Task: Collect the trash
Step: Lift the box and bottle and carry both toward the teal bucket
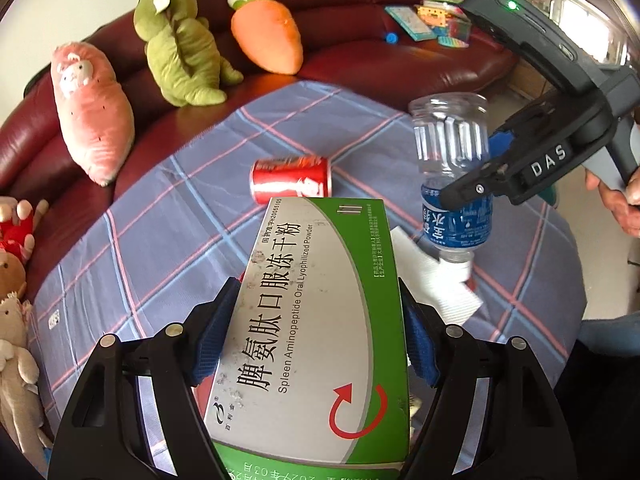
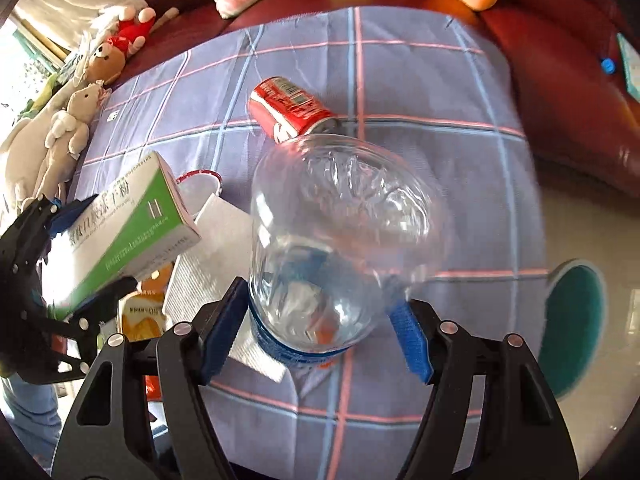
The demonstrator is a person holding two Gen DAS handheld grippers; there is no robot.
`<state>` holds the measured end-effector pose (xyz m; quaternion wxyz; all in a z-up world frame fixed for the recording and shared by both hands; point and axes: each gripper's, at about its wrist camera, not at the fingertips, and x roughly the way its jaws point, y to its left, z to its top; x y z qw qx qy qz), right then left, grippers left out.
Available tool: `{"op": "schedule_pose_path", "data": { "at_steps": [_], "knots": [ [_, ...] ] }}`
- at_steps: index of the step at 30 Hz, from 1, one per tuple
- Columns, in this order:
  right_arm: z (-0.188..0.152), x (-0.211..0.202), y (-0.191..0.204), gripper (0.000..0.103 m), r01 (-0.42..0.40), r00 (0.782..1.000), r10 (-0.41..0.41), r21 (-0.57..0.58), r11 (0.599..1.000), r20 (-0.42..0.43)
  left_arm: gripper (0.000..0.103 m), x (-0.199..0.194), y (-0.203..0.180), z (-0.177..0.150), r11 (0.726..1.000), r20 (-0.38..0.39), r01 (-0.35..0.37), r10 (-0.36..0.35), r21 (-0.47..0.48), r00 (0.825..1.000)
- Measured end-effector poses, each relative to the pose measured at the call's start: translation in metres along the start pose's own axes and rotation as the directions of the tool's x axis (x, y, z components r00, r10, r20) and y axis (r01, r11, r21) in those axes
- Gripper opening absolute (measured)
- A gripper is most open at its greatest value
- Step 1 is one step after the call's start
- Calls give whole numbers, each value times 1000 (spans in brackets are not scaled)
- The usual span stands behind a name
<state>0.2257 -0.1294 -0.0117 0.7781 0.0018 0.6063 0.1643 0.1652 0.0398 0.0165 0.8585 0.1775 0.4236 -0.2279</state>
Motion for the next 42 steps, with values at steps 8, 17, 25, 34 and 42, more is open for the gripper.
{"op": "schedule_pose_path", "data": {
  "at_steps": [8, 17, 25, 34, 42],
  "knots": [
    [-33, -47, -34, 66, 44, 996, -45, 14, 999, 76, 75, -16, -44, 20, 999, 58, 12, -14, 33, 998],
    [-67, -72, -79, 66, 114, 986, -117, 34, 993, 116, 75, -8, -93, 37, 996, 51, 40, -44, 79, 998],
    [-98, -82, -130, 66, 161, 980, -167, 66, 985, 111, 75, 18, -135, 56, 990, 10, 72, -74, 122, 997],
    [-124, -102, -205, 66, 154, 972, -183, 189, 970, 146, 75, 51, -184, 90, 977, -17, 127, -126, 170, 992],
    [-148, -114, -276, 66, 163, 958, -229, 329, 930, 171, 75, 84, -233, 122, 962, -42, 201, -196, 186, 980]
  ]
}}
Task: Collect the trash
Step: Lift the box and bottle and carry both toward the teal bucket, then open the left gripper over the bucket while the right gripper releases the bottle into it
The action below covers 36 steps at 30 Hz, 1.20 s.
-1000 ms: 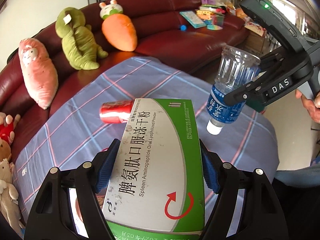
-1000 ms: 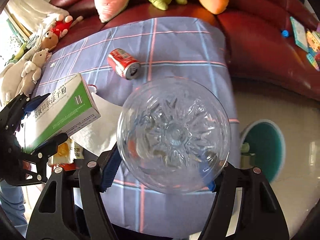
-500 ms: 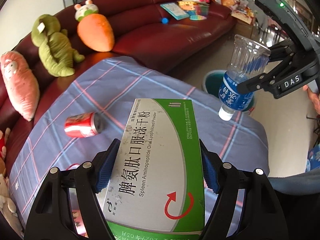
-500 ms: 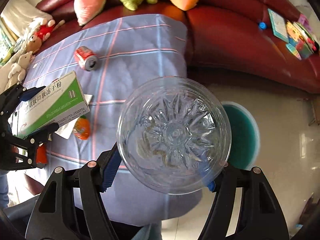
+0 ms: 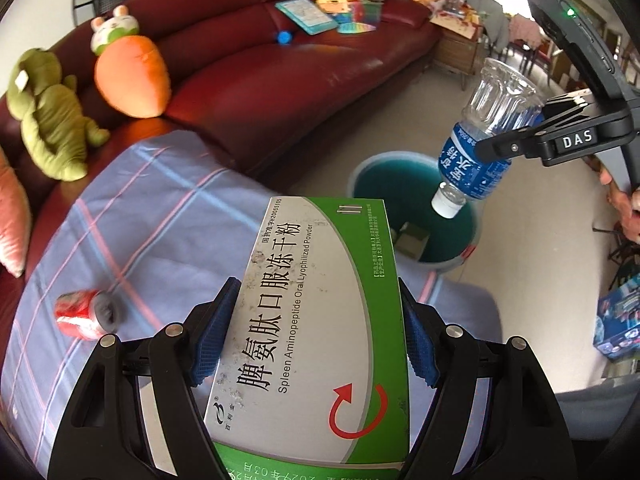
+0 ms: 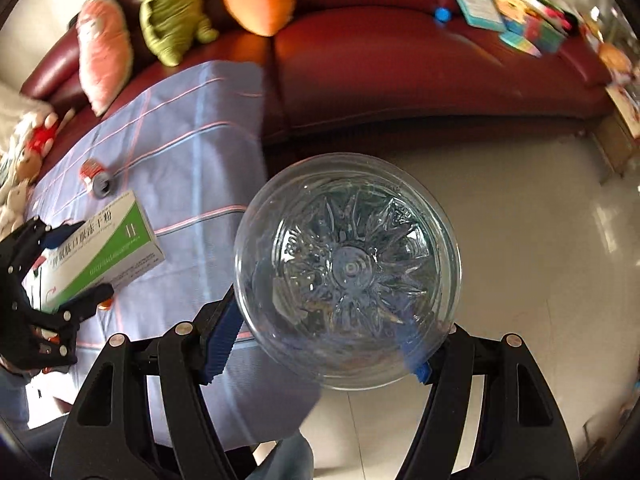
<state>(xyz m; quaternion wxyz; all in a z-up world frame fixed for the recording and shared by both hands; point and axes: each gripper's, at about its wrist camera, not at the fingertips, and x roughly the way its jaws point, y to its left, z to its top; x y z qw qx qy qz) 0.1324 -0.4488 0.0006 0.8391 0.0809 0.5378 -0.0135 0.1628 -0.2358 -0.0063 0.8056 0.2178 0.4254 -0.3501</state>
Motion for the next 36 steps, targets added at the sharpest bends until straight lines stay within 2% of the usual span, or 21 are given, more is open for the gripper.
{"op": "schedule_pose_path", "data": {
  "at_steps": [6, 12, 17, 28, 32, 36],
  "knots": [
    [-5, 20, -41, 66, 18, 999, -16, 65, 998, -34, 75, 38, -26, 30, 999, -36, 41, -40, 30, 999],
    [-8, 41, -71, 66, 20, 998, -12, 126, 992, -63, 75, 88, -49, 62, 998, -111, 53, -48, 42, 993],
    [-11, 58, -89, 66, 23, 995, -8, 157, 987, -95, 76, 117, -65, 72, 997, -168, 67, -60, 41, 984],
    [-20, 85, -90, 66, -7, 989, 33, 172, 985, -147, 77, 135, -70, 69, 998, -210, 63, -58, 20, 976],
    [-21, 87, -86, 66, -13, 988, 40, 172, 985, -151, 86, 136, -65, 72, 998, -199, 67, -67, -5, 978],
    [-25, 91, -86, 66, -16, 985, 45, 177, 984, -164, 87, 136, -63, 72, 997, -194, 74, -77, -21, 978]
  ]
}}
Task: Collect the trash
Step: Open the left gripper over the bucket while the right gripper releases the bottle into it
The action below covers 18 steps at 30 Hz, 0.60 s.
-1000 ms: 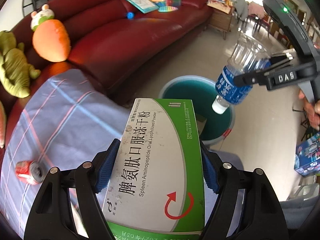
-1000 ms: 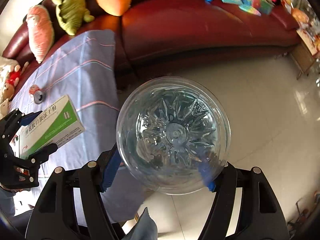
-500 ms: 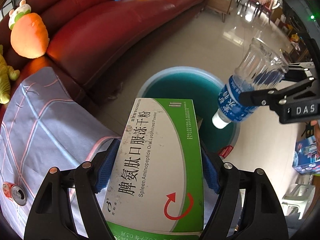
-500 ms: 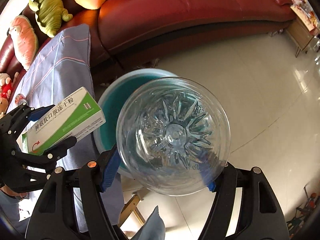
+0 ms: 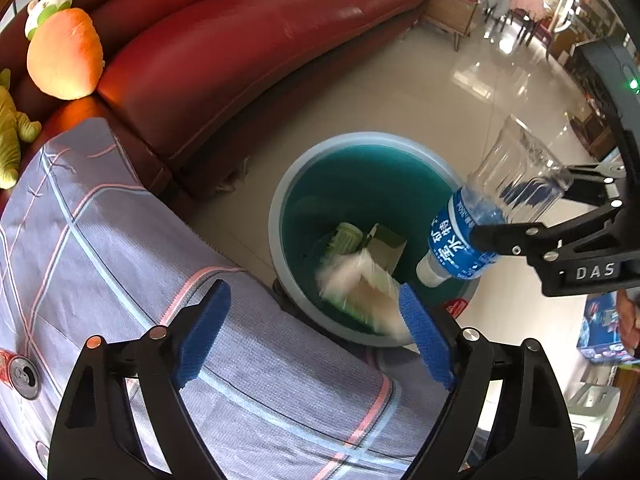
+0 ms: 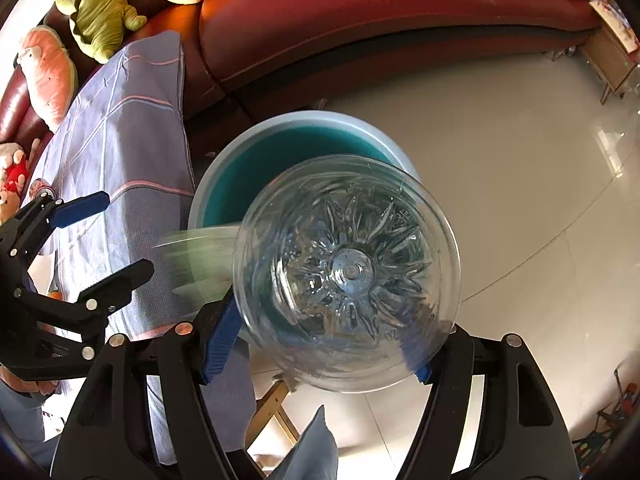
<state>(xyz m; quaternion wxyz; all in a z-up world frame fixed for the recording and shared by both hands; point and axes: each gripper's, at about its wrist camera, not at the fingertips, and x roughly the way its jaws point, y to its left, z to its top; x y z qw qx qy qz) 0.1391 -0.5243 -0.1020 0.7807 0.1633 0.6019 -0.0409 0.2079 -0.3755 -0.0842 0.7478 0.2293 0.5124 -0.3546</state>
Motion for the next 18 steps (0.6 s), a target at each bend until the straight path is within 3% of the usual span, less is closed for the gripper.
{"op": "schedule_pose_path", "data": {
  "at_steps": [18],
  "knots": [
    [-4, 25, 25, 69, -66, 992, 65, -6, 998, -106, 87, -25, 22, -36, 994, 50, 41, -36, -97, 998]
  ]
}}
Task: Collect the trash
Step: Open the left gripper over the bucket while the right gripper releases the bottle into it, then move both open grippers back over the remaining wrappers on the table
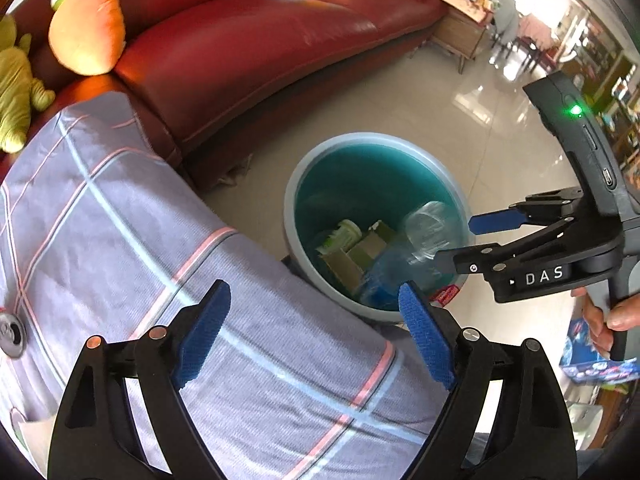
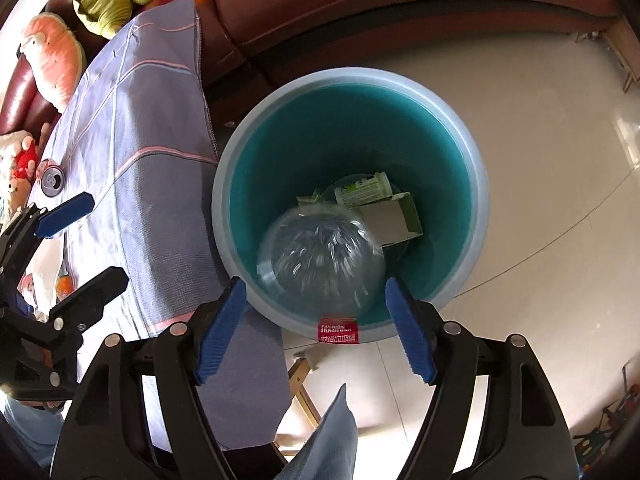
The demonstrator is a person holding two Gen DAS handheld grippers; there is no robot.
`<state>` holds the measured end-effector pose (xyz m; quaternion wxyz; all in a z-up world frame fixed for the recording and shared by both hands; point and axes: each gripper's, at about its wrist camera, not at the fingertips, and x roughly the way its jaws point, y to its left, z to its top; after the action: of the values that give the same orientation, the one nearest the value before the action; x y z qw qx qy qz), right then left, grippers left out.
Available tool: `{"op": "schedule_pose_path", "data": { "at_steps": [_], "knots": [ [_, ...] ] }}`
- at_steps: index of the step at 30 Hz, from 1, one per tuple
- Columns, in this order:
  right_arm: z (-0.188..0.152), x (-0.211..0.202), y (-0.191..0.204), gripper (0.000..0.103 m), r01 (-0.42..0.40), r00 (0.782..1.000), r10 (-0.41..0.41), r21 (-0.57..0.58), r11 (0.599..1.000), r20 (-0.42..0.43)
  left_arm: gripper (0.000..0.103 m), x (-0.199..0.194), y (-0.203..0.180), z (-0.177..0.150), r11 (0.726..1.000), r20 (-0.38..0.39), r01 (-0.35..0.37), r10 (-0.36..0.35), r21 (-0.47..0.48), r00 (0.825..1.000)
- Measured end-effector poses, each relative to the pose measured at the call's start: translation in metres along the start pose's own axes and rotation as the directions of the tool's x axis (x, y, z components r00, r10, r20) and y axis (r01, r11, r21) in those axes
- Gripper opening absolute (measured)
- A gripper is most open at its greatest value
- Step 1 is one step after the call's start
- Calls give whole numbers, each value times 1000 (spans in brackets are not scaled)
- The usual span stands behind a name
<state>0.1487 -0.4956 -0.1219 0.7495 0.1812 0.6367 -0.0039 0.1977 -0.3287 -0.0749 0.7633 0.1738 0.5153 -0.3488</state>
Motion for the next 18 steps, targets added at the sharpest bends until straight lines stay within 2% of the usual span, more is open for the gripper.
{"op": "schedule_pose_path", "data": {
  "at_steps": [9, 15, 18],
  "knots": [
    [-4, -14, 7, 74, 16, 1000, -17, 7, 1000, 22, 87, -15, 14, -18, 998, 24, 10, -9, -55, 1000],
    [-16, -26, 20, 79, 26, 999, -27, 14, 1000, 36, 88, -34, 21, -34, 996, 56, 26, -21, -84, 998],
    [-24, -34, 30, 85, 37, 998, -37, 3, 999, 56, 89, -44, 26, -46, 995, 68, 27, -20, -99, 997]
  ]
}}
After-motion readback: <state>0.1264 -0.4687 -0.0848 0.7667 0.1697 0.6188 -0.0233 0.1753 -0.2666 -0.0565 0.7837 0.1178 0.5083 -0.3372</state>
